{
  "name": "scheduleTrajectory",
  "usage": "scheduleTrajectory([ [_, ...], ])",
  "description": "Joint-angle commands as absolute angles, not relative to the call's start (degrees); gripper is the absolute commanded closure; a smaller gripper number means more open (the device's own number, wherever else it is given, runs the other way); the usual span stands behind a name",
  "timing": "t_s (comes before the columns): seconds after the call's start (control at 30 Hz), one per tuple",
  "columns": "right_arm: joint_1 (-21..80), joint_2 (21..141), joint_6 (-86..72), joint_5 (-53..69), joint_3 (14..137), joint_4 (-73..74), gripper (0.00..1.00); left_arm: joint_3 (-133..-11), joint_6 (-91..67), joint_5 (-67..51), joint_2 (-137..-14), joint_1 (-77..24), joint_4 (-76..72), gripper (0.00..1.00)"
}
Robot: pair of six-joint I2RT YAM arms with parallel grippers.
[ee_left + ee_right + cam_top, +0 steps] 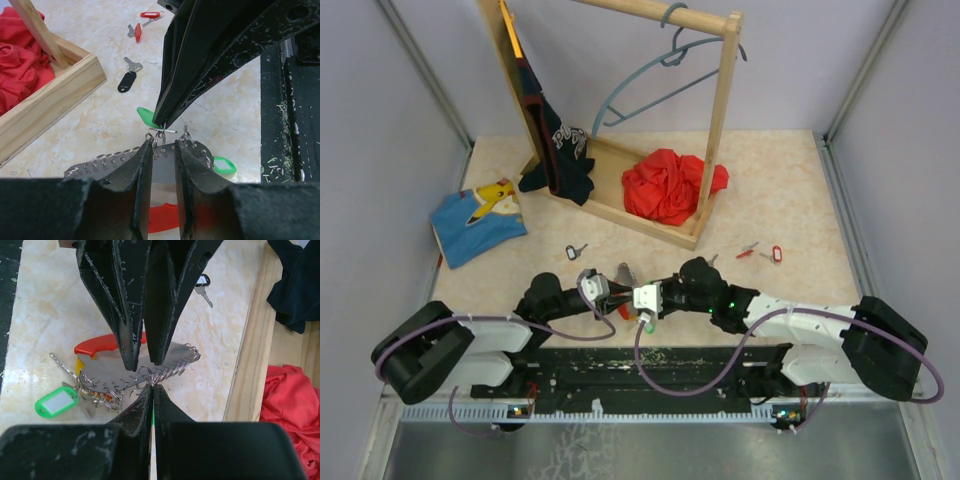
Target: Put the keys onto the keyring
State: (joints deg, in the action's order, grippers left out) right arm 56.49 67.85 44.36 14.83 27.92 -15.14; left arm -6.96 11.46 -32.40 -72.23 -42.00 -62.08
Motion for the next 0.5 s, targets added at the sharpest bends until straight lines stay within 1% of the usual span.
scheduleTrajectory([
  [0.0,56.69,65.89,45.52,16.52,31.36,-16.83,1.0,-9.0,12.08,-33.56,-73.05,-41.75,-60.08,0.7],
  [0.3,56.73,66.1,46.03,17.38,32.2,-16.57,1.0,-11.57,12.77,-35.59,-75.98,-41.75,-57.14,0.7],
  [0.4,56.69,66.05,46.14,17.49,32.22,-16.59,1.0,-11.97,12.96,-36.04,-76.54,-41.75,-56.38,0.73],
  [0.47,56.69,66.02,46.19,17.48,32.29,-16.57,1.0,-12.29,13.04,-36.12,-76.76,-41.75,-55.83,0.78],
])
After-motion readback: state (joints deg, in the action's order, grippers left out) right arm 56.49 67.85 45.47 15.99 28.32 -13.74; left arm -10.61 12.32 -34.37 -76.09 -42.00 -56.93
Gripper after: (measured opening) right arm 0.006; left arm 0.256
